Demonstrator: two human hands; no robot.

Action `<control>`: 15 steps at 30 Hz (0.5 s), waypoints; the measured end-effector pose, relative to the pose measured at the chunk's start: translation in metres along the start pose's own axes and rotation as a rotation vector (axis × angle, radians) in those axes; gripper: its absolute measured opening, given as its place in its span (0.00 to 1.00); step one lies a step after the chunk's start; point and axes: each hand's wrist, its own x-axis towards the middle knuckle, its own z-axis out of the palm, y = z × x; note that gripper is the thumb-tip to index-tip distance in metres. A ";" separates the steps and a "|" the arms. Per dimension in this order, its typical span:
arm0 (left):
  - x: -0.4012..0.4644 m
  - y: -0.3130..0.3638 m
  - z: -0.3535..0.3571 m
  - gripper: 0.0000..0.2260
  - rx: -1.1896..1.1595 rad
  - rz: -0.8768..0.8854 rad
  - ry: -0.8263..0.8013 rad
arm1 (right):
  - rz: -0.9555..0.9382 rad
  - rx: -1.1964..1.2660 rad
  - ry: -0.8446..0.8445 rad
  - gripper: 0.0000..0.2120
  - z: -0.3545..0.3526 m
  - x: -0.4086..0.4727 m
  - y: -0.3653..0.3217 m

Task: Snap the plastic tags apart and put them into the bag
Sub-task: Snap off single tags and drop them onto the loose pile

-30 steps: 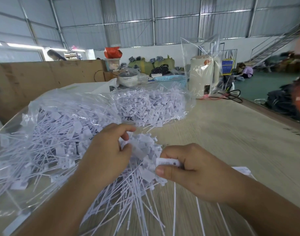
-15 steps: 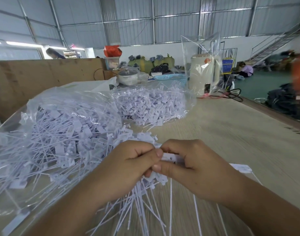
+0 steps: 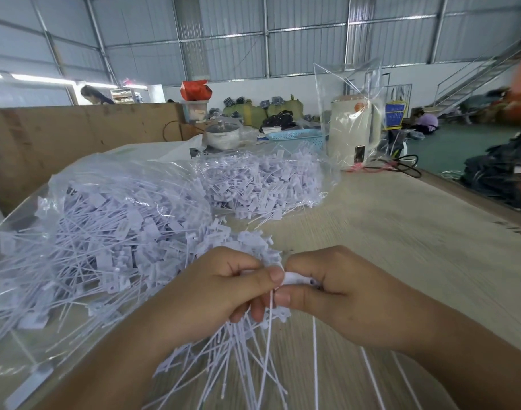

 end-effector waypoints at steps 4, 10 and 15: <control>-0.002 0.003 -0.002 0.20 -0.063 -0.017 -0.061 | 0.028 0.134 -0.077 0.08 0.001 0.000 -0.003; -0.001 0.007 0.009 0.14 -0.031 0.021 0.041 | 0.052 0.096 -0.041 0.07 0.001 0.002 -0.002; -0.002 0.005 0.024 0.12 0.195 0.038 0.182 | 0.074 -0.096 0.003 0.09 0.003 0.003 0.006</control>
